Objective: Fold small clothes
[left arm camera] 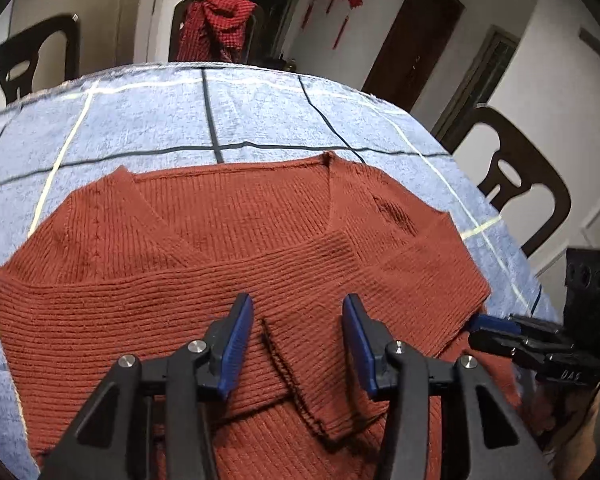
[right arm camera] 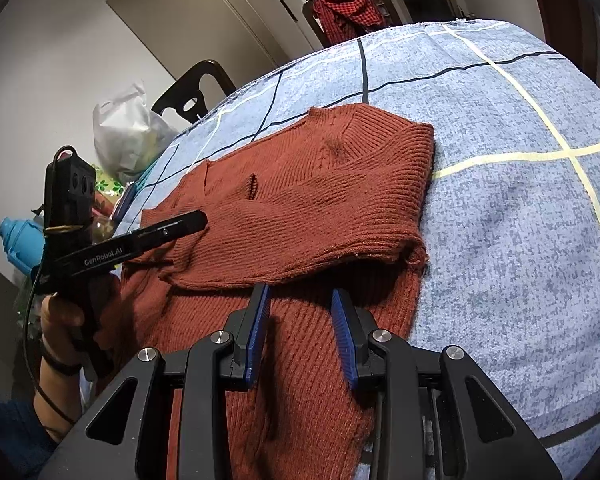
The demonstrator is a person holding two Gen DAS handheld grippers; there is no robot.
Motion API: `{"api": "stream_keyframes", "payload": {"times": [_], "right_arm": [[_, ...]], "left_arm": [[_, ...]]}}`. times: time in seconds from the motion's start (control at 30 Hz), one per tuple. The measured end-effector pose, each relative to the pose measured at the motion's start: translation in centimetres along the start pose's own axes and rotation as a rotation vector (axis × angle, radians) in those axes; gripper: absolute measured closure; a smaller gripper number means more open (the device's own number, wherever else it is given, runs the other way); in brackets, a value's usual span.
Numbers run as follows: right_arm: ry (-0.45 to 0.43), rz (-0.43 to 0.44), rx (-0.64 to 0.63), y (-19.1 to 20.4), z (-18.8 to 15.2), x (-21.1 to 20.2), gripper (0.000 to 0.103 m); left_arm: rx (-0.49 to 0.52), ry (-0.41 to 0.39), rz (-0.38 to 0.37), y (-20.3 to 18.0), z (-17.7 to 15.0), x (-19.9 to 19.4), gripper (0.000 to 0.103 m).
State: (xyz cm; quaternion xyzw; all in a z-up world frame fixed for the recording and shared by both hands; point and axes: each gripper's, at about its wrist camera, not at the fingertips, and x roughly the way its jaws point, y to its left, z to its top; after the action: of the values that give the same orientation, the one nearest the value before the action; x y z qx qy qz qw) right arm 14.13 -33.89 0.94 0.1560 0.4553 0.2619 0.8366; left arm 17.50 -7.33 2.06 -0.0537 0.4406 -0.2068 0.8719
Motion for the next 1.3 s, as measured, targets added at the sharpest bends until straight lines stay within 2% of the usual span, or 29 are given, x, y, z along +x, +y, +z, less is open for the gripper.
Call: {"api": "stream_keyframes", "payload": {"times": [0.1,0.2,0.33,0.43,0.5,0.57,0.67,0.7,0.73,0.8,0.93,1.13,1.2,1.27,1.3], "right_arm": [[-0.002,0.006,0.005,0.0,0.0,0.0,0.071],[-0.006,0.018,0.017,-0.3,0.0,-0.1,0.071],[-0.004,0.019,0.016,-0.3,-0.1,-0.1,0.071],[-0.005,0.019,0.016,-0.3,-0.1,-0.1,0.071],[-0.006,0.022,0.018,-0.4,-0.2,-0.2,0.071],[-0.007,0.024,0.02,-0.5,-0.2,-0.2,0.071],[0.0,0.016,0.017,-0.4,-0.2,-0.3,0.071],[0.004,0.01,0.017,-0.3,-0.1,-0.3,0.071],[0.002,0.005,0.016,-0.2,0.0,-0.5,0.071],[-0.016,-0.002,0.008,-0.1,0.2,-0.8,0.071],[-0.018,-0.034,0.034,-0.8,0.6,-0.8,0.071],[-0.016,-0.035,0.045,-1.3,0.6,-1.0,0.071],[-0.016,-0.037,0.047,-1.3,0.7,-1.0,0.071],[-0.016,-0.04,0.048,-1.3,0.8,-0.9,0.071],[-0.016,-0.041,0.047,-1.2,0.8,-0.9,0.071]], "left_arm": [[0.042,0.021,-0.015,-1.0,-0.1,0.4,0.089],[0.06,0.015,-0.034,-1.8,0.5,0.1,0.097],[0.077,-0.088,-0.08,-2.8,2.8,-2.7,0.097],[0.079,-0.139,-0.065,-2.5,4.1,-3.8,0.097],[0.051,-0.106,-0.057,-1.4,4.3,-2.7,0.097],[0.015,-0.032,-0.058,-0.3,3.9,-0.7,0.097],[-0.023,0.037,-0.014,1.0,3.2,1.5,0.094],[-0.04,0.033,-0.022,1.4,3.1,1.4,0.086],[-0.055,0.025,-0.021,1.6,3.2,1.2,0.072],[-0.075,-0.008,-0.001,2.1,3.4,0.3,0.056],[-0.115,-0.036,0.013,3.3,3.1,-0.8,0.056],[-0.086,0.019,-0.013,2.1,0.8,-0.5,0.056],[-0.083,0.013,-0.011,1.7,0.2,-0.6,0.056],[-0.09,0.001,-0.006,1.5,0.0,-0.7,0.064],[-0.09,-0.001,-0.008,1.4,-0.1,-0.6,0.078]]}}
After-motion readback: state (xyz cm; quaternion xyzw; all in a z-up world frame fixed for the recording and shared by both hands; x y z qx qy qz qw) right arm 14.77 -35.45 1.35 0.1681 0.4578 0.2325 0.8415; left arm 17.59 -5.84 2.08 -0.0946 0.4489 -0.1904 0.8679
